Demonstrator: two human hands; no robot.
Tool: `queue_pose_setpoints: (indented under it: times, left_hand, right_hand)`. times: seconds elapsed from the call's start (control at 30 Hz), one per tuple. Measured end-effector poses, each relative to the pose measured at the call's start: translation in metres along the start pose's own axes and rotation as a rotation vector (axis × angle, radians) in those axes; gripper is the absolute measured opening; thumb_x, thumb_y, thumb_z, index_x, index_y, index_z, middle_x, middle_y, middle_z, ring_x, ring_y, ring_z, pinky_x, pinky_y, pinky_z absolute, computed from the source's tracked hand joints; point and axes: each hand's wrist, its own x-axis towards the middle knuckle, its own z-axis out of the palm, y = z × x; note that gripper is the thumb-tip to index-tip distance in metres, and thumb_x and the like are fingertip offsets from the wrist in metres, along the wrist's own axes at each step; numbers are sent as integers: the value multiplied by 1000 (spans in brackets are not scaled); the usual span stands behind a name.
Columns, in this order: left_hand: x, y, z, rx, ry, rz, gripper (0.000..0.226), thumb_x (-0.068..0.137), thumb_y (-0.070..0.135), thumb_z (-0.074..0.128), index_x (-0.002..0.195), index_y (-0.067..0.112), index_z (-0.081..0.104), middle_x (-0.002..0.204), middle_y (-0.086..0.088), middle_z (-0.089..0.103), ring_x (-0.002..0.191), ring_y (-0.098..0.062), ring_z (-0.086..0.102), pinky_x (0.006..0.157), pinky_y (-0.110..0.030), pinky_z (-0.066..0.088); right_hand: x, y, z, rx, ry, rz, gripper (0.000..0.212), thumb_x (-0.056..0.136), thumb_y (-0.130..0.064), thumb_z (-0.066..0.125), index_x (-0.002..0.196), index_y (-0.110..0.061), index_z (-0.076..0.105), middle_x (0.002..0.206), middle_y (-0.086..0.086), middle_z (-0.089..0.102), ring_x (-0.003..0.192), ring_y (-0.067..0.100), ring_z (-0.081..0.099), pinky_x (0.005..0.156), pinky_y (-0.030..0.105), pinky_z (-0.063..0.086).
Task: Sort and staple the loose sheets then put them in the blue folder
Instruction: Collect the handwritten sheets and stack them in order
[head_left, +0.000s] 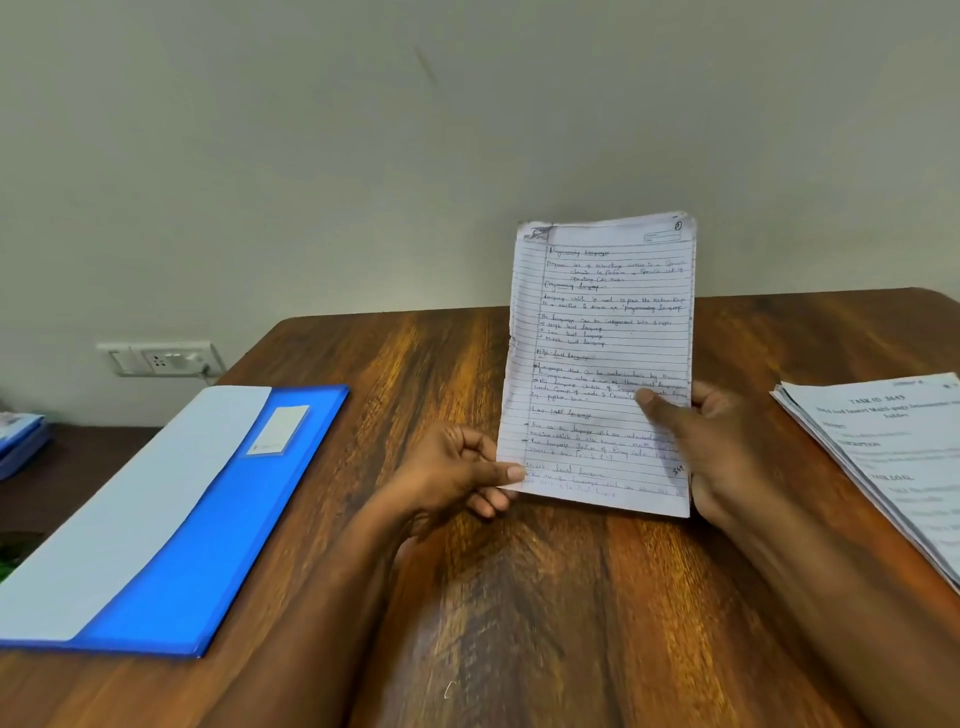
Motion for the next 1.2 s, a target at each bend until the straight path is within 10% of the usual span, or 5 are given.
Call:
queue_pose_setpoints:
  times: [0.17,0.33,0.7,1.2]
  left_hand:
    - [-9,10,-6,104,-18,114,46,76,13,87,117,-2,72,111,-13,79,101,-27,78,85,-37,65]
    - [-16,16,14,-138,51,305,47,84,10,76,129,7,63,124,-9,76,114,-26,73,88,-33,62]
    - [-33,32,44,-32,376,631,17,99,12,66,106,26,72,100,16,80,96,-5,77,73,-17,60]
    - [-18,5,53,-25,342,471,26,102,9,64,106,34,68,102,17,80,97,-7,77,74,-20,60]
  right_hand:
    - [1,0,2,49,-120,3,36,83,-15,78,117,-5,72,113,11,79,102,30,77,85,47,63]
    - [-12,7,18,22,-198,-75,29,89,-9,76,117,-3,72,113,11,79,104,30,77,86,45,64]
    - [-36,-20,33,-65,-74,-457,29,88,-15,79,112,-26,68,102,-14,80,92,10,78,69,23,63]
    - [-28,25,33,-260,-77,-230,15,90,-18,80,98,-30,74,90,-20,76,89,1,76,64,15,58]
